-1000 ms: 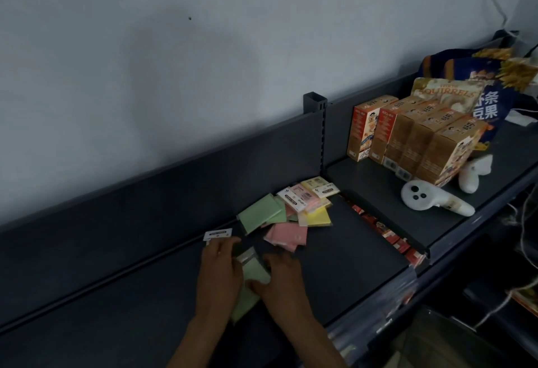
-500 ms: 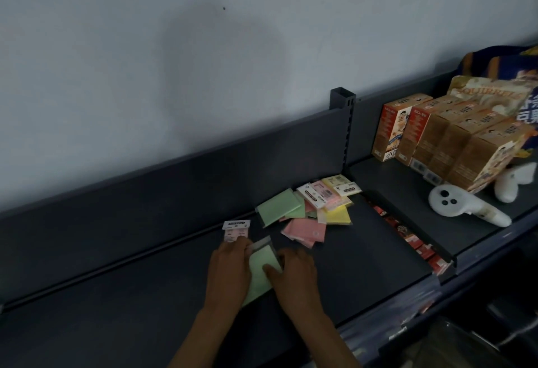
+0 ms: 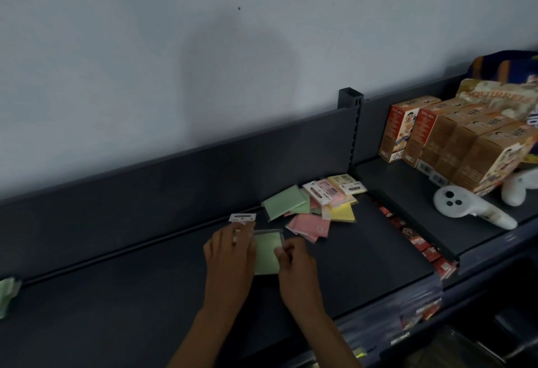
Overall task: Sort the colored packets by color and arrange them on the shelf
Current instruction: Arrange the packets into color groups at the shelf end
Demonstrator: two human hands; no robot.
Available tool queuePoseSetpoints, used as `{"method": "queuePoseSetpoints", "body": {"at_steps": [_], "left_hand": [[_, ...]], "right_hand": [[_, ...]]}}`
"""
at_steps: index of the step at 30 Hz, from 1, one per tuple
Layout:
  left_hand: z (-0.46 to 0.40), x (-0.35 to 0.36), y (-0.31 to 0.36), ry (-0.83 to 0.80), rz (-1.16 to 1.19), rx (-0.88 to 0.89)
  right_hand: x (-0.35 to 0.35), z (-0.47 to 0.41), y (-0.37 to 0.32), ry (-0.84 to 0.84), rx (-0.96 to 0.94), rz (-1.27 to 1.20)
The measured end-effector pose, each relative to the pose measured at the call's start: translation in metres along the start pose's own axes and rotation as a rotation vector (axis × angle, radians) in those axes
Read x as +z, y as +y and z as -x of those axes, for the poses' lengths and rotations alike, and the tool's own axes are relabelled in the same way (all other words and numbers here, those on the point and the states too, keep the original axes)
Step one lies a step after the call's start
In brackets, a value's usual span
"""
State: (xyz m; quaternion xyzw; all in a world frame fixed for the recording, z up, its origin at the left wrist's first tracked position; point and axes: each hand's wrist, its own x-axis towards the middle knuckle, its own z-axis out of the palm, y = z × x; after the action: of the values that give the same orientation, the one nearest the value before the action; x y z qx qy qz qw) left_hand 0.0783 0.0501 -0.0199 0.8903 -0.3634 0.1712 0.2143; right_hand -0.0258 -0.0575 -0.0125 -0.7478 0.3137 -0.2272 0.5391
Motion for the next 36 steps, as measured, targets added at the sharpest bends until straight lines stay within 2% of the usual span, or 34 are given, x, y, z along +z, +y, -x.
{"method": "queuePoseSetpoints", "body": {"at_steps": [12, 16, 28, 36], "left_hand": [[0.033, -0.027, -0.033, 0.032, 0.019, -0.306], [0.039, -0.041, -0.051, 0.017, -0.006, -0.33], [0.081, -0.098, -0.127, 0.097, -0.076, -0.467], [0.102, -0.123, -0.187, 0.105, -0.056, -0.483]], "right_hand": [[0.03, 0.02, -0.011, 0.012, -0.026, -0.168], [0.053, 0.025, -0.018, 0.017, -0.06, -0.208], [0.147, 0.058, -0.051, -0.168, -0.088, -0.247], [0.207, 0.083, -0.071, -0.146, -0.117, -0.207]]}}
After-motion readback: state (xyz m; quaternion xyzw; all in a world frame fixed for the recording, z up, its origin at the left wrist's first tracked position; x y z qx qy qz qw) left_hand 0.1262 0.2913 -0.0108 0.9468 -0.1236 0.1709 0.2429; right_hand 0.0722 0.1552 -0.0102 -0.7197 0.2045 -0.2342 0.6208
